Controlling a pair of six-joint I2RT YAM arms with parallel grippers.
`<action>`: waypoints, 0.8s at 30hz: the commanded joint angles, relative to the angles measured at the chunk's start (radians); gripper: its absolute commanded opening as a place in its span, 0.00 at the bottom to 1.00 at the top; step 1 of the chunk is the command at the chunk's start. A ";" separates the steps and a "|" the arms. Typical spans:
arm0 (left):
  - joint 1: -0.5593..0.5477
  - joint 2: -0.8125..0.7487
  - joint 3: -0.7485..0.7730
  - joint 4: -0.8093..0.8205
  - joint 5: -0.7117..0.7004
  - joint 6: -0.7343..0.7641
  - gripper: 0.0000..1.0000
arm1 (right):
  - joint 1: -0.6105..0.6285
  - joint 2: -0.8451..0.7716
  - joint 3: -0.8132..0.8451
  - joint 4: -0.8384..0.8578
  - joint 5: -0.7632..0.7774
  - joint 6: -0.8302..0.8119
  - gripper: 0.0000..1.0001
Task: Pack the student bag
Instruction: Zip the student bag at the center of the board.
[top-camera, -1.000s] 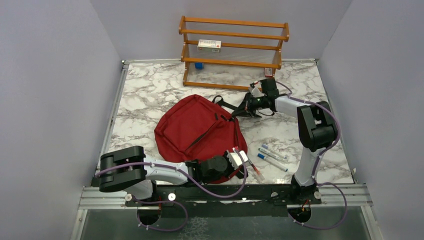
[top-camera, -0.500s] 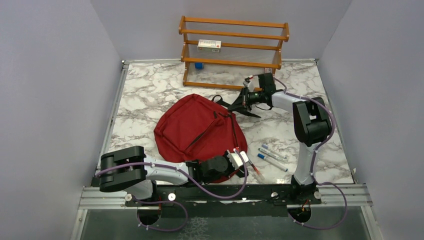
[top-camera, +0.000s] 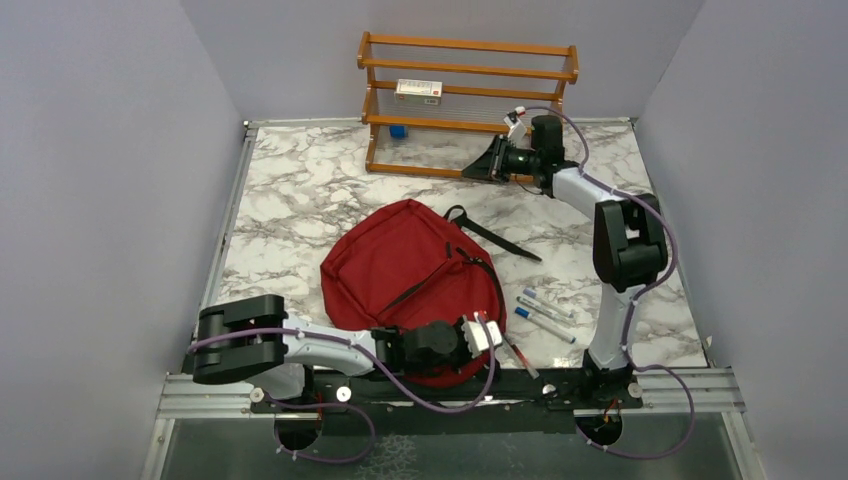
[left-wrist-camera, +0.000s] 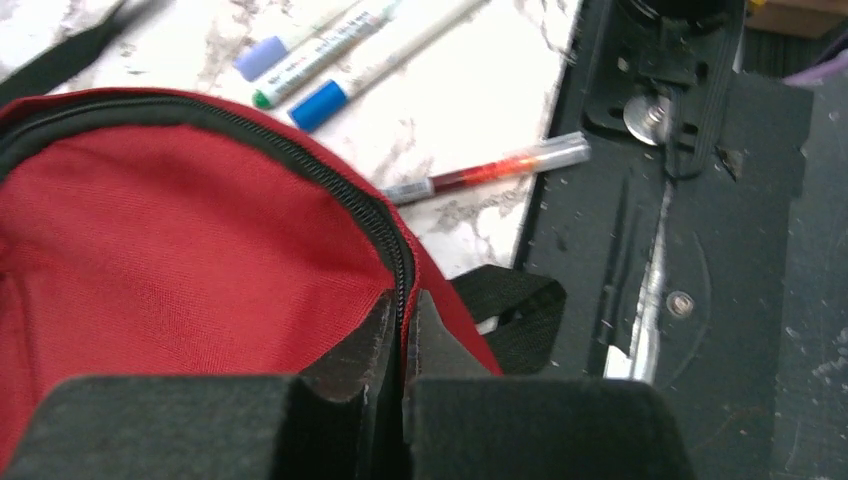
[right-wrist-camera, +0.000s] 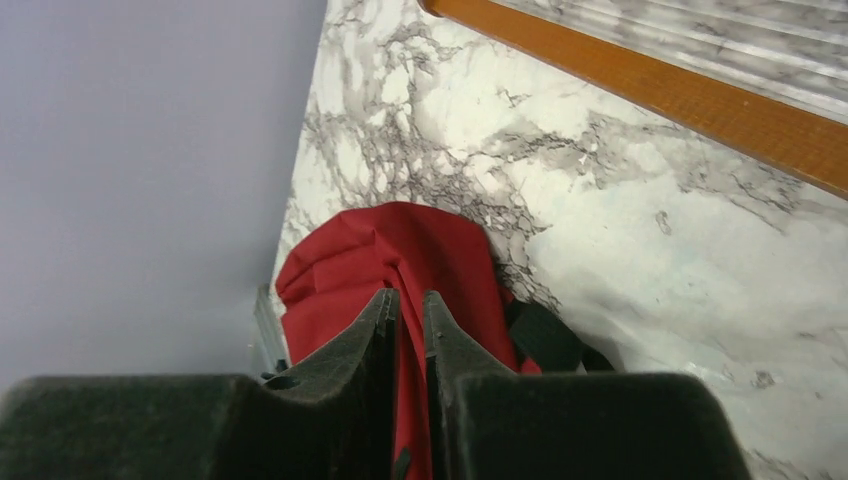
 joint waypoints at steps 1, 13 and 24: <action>0.111 -0.069 0.021 0.008 0.060 -0.013 0.00 | 0.006 -0.187 -0.084 -0.045 0.147 -0.089 0.22; 0.411 -0.113 0.069 -0.065 0.150 0.065 0.00 | 0.006 -0.668 -0.356 -0.256 0.389 -0.170 0.36; 0.685 -0.033 0.191 -0.098 0.316 0.147 0.00 | 0.006 -0.899 -0.482 -0.410 0.462 -0.198 0.41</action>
